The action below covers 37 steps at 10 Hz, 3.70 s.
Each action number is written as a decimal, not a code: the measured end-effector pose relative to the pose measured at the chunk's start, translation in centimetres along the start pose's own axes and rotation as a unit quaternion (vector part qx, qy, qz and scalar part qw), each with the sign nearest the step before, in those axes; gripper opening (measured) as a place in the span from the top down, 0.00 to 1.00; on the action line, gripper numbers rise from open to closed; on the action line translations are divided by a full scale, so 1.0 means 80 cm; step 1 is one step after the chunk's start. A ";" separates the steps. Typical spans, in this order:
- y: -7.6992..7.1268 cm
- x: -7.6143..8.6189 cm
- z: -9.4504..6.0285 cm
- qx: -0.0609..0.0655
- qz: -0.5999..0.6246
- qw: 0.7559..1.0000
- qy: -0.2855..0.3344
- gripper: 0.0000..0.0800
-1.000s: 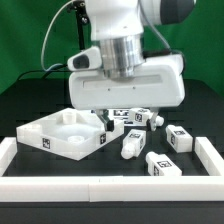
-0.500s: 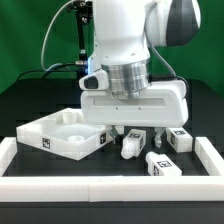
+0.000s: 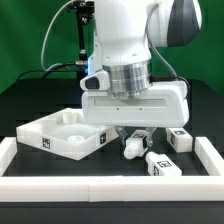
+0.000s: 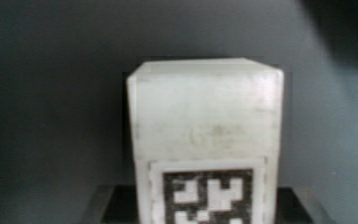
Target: Assemble one leg
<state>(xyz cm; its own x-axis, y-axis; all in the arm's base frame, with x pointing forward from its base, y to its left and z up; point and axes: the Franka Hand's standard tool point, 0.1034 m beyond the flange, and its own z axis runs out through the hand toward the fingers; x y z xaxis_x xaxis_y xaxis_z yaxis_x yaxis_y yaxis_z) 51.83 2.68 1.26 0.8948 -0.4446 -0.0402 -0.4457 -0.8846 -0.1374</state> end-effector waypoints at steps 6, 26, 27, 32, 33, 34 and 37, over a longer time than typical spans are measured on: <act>0.026 -0.050 -0.104 0.010 -0.030 0.999 0.024 0.64; 0.086 -0.133 -0.105 -0.014 -0.186 0.980 0.066 0.64; 0.085 -0.132 -0.106 -0.014 -0.187 0.980 0.067 0.64; 0.005 -0.142 -0.091 -0.014 -0.251 0.961 0.115 0.64; -0.013 -0.154 -0.072 -0.007 -0.214 0.971 0.105 0.64; -0.039 -0.165 -0.056 0.002 -0.185 0.979 0.092 0.64; -0.093 -0.176 -0.044 0.023 -0.143 0.984 0.101 0.64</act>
Offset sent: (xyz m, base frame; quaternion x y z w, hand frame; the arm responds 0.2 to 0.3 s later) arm -0.0654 -0.0303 0.0781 0.0477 -0.0088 0.0111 0.9988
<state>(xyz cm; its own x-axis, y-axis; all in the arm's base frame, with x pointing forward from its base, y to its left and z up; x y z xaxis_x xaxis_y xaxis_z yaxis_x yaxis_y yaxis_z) 42.49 15.06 6.30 0.9579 -0.2015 0.2043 -0.1704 -0.9723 -0.1600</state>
